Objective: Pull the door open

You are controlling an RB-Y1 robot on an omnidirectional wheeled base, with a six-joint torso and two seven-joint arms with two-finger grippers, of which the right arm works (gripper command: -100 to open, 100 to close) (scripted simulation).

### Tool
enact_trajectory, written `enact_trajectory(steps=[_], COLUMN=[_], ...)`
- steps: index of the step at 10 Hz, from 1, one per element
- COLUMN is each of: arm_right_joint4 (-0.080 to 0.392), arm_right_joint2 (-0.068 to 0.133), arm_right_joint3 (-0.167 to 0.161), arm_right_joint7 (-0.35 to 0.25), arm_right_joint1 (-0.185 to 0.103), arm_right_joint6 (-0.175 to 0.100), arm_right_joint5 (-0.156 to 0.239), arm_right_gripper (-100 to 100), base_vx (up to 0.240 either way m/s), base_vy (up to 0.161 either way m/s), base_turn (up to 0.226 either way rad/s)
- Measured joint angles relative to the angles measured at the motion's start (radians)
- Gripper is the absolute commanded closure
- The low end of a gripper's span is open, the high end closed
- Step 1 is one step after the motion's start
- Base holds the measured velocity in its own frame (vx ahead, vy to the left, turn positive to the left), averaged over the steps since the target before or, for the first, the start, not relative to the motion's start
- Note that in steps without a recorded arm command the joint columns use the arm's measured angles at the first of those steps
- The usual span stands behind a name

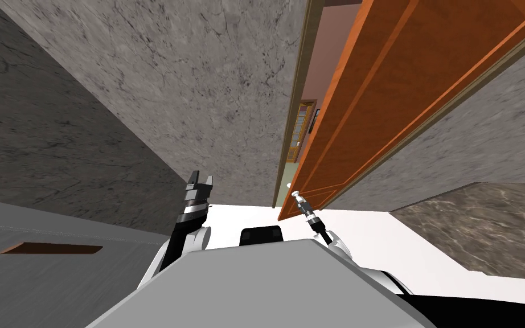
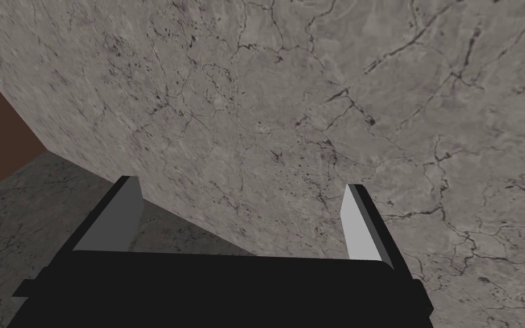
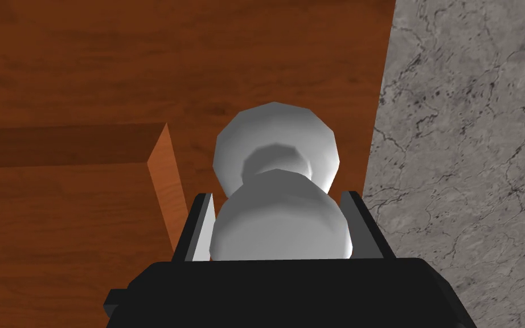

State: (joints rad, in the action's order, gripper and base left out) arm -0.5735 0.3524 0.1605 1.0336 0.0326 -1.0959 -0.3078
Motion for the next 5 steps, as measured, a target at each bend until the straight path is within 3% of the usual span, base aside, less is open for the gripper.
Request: enact_trajectory(steps=[5], arm_right_joint4=[-0.008], arm_right_joint2=[-0.001], arm_right_joint3=[-0.011], arm_right_joint7=[-0.092], arm_right_joint1=[-0.002], arm_right_joint6=[0.013], arm_right_joint5=[0.037], arm_right_gripper=[100], base_vx=[-0.06], base_vy=[-0.038], base_turn=[0.084])
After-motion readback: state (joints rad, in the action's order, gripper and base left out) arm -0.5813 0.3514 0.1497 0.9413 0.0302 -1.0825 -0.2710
